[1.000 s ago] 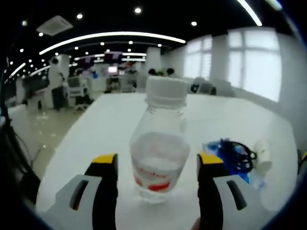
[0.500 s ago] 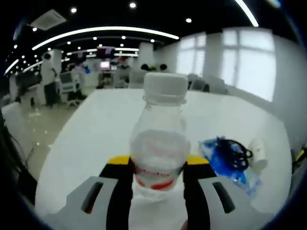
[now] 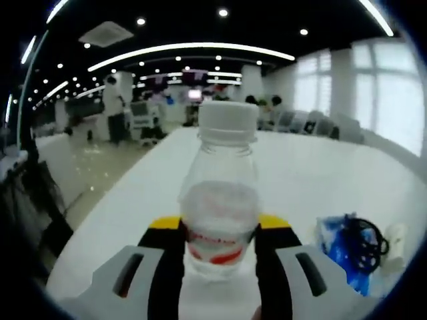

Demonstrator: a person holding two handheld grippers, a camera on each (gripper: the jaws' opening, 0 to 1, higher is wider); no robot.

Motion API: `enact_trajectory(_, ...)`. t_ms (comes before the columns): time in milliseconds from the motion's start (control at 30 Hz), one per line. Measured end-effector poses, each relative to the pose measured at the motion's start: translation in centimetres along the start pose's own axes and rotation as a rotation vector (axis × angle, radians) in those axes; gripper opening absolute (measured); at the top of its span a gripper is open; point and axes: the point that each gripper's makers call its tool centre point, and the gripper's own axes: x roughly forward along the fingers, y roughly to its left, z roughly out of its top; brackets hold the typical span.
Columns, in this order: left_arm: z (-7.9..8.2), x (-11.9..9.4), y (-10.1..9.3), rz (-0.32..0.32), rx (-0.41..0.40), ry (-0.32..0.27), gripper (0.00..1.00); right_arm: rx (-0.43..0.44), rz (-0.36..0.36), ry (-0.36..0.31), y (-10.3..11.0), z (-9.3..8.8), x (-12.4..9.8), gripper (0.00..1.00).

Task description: Arrange the tabletop items into an orderly group along one side of the table until the central work area is clear of visible clutter.

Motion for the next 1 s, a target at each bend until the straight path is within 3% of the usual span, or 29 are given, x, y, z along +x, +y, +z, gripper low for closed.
enact_trajectory(200, -0.4, 0.2, 0.0, 0.012, -0.084, 0.031, 0.39, 0.011, -0.014, -0.01, -0.5, 0.1, -0.2, 0.58)
enact_trajectory(233, -1.2, 0.1, 0.2, 0.012, -0.089, 0.075, 0.41, 0.016, -0.018, -0.013, -0.6, 0.2, -0.2, 0.58)
enact_trajectory(300, -0.7, -0.1, 0.4, -0.001, -0.111, 0.04, 0.52, 0.027, -0.02, -0.021, -0.7, 0.3, -0.3, 0.58)
enact_trajectory(433, -0.4, -0.4, 0.5, -0.052, -0.024, 0.042, 0.58, 0.028, -0.02, -0.023, -0.7, 0.3, -0.3, 0.58)
enact_trajectory(600, 0.6, -0.6, 0.2, -0.152, 0.035, 0.023, 0.54, 0.023, -0.013, -0.021, -0.5, 0.3, -0.2, 0.58)
enact_trajectory(733, -0.1, -0.6, -0.6, -0.224, 0.094, 0.059, 0.56, 0.024, -0.013, -0.023, -0.6, 0.4, -0.3, 0.58)
enact_trajectory(800, 0.0, -0.6, -0.7, -0.233, 0.089, 0.05, 0.53, 0.024, -0.013, -0.023, -0.6, 0.4, -0.3, 0.58)
enact_trajectory(900, 0.1, -0.6, -0.5, -0.236, 0.095, 0.049, 0.38, 0.023, -0.015, -0.023, -0.7, 0.4, -0.3, 0.58)
enact_trajectory(1000, 0.0, -0.5, -0.4, -0.218, 0.09, 0.053, 0.35, 0.023, -0.016, -0.024, -0.7, 0.4, -0.3, 0.57)
